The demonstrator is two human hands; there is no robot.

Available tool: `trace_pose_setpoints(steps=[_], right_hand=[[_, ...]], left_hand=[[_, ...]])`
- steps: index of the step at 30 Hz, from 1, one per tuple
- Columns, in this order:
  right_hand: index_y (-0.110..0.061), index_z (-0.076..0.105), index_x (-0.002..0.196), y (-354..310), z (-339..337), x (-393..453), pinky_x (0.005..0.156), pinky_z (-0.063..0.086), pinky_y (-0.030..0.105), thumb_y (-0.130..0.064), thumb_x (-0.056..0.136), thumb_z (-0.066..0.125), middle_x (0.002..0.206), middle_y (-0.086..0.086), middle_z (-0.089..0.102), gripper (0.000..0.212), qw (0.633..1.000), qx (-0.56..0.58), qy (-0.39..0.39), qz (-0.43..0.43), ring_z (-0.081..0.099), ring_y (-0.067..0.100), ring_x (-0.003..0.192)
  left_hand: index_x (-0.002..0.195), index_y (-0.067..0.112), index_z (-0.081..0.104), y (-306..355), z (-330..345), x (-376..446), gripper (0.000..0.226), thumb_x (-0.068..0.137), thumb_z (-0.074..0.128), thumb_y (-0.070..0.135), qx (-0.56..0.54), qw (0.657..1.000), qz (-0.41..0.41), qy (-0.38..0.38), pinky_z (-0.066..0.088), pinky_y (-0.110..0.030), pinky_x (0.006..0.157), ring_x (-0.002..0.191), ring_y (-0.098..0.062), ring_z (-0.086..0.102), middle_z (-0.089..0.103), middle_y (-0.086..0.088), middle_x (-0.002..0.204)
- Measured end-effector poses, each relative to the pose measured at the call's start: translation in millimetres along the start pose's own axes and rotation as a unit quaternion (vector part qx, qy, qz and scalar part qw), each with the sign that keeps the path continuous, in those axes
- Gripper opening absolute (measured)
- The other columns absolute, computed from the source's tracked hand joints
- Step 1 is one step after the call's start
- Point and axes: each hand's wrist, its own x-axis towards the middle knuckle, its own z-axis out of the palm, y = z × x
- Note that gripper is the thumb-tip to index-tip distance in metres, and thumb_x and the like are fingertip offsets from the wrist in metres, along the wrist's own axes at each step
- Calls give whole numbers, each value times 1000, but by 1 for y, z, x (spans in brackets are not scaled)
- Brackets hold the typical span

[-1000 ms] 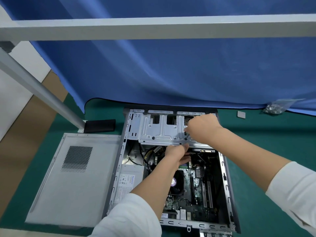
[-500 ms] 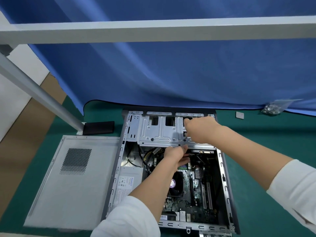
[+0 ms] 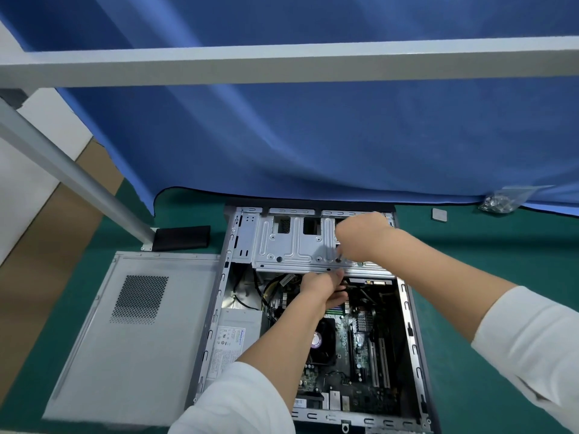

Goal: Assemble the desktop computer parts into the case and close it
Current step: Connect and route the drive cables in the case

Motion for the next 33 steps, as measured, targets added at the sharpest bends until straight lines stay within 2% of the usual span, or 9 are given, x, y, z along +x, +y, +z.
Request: trace_pose_setpoints(steps=[6,10,13,17,20,24,26,29,33], right_hand=[[-17,51,75,7,10,-7,60,33,29,-26,90,50,79,-1,59,18,996,-27,73,-48,57,27,76],[-16,38,61,6,9,0,61,35,29,-25,85,49,61,-5,39,28,998,28,49,-16,45,24,65],[-18,37,63,2,8,2,64,39,30,-23,85,48,68,-2,42,25,995,92,27,26,47,24,71],[-18,42,73,-2,3,2,69,40,31,-24,85,50,81,-1,47,15,985,154,3,76,49,24,80],[-17,42,72,-7,-2,-1,69,40,31,-17,83,49,82,0,49,13,974,194,-16,114,50,25,80],[-15,47,80,-15,-4,-7,68,39,30,-17,88,47,84,0,50,8,981,156,-14,112,53,26,81],[-15,57,95,-16,-1,-14,70,39,31,-23,93,46,92,1,56,14,987,121,-6,101,56,27,87],[-14,62,107,-11,7,-23,71,37,31,-33,99,41,108,4,64,29,983,134,19,126,60,28,95],[-18,52,103,-14,18,-33,73,39,34,-41,102,29,103,7,63,33,930,340,74,122,59,28,94]], left_hand=[[99,4,57,-2,2,-1,17,89,66,14,2,1000,16,-5,54,-30,52,78,-24,63,65,-19,107],[95,5,57,-3,2,0,13,91,65,14,8,1000,11,-1,55,-31,56,75,-24,63,65,-21,108],[95,4,56,-3,1,0,13,91,64,14,9,1000,9,-4,57,-33,60,76,-26,63,65,-21,106],[92,5,55,-1,1,-3,16,90,66,17,9,1000,4,2,57,-28,50,65,-22,61,65,-15,88],[90,7,54,1,2,-6,17,90,66,18,17,1000,0,22,57,-27,48,60,-19,58,65,-13,88],[88,6,53,-1,1,-11,20,89,67,20,4,1000,5,22,57,-27,50,58,-19,57,64,-13,88],[101,1,55,-3,-2,-15,23,90,66,18,-12,1000,8,-4,58,-28,56,64,-20,58,63,-14,88],[113,2,57,2,-15,-27,19,97,54,12,-30,999,-3,-44,55,-34,76,72,-23,58,62,-15,91],[102,7,59,18,-45,-49,26,100,47,30,-41,992,17,-121,53,-35,84,85,-25,64,67,-12,101]])
